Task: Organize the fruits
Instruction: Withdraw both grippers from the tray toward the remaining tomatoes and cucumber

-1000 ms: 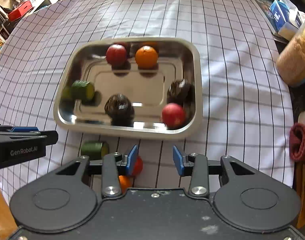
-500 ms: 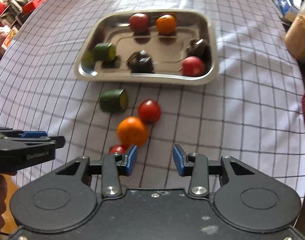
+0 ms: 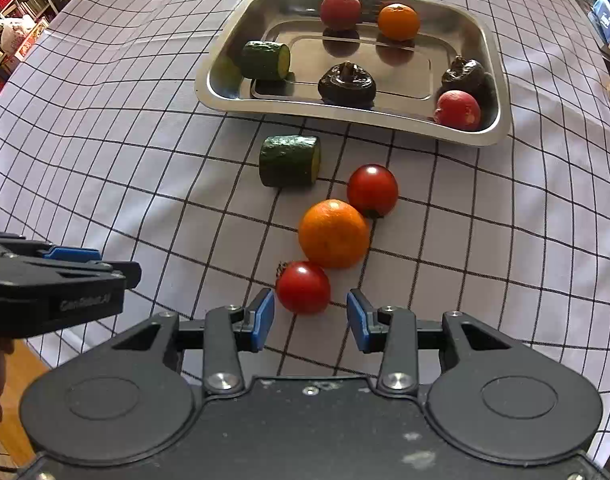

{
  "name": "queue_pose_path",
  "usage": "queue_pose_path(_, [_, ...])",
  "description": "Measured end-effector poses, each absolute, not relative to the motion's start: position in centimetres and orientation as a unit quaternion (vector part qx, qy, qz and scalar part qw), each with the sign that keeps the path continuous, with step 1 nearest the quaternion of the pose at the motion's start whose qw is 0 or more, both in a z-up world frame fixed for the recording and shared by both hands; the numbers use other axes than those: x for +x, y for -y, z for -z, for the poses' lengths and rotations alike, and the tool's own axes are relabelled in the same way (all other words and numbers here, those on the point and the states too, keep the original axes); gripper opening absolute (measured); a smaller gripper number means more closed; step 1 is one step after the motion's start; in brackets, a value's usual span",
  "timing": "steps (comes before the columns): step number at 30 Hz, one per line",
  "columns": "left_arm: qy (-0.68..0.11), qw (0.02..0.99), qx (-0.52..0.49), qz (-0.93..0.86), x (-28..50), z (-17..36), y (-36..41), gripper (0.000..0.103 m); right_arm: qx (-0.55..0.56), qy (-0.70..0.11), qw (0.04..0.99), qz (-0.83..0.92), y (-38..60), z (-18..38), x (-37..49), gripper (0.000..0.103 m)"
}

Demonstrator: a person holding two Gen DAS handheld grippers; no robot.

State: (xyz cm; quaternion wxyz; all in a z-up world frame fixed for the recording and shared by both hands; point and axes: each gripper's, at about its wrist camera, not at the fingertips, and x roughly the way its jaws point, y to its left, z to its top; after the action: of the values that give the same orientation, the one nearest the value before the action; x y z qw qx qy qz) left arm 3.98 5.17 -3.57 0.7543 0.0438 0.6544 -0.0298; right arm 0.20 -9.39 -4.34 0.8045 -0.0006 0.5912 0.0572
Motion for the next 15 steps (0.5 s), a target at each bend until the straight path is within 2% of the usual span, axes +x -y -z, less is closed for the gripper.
queue_pose_path(11, [-0.661, 0.748, 0.043, 0.039, 5.6, 4.4, -5.9, 0.044, 0.005, -0.603, 0.797, -0.038, 8.9, 5.7, 1.7, 0.042])
queue_pose_path(14, [-0.662, 0.747, 0.046, 0.047, 6.0, 4.4, -5.5, 0.044, 0.016, -0.611, 0.791, -0.04, 9.2, 6.0, 2.0, 0.032])
queue_pose_path(15, [-0.661, 0.747, 0.047, 0.051, 6.2, 4.3, -5.3, 0.044, 0.022, -0.613, 0.789, -0.043, 9.4, 5.9, 2.0, 0.033])
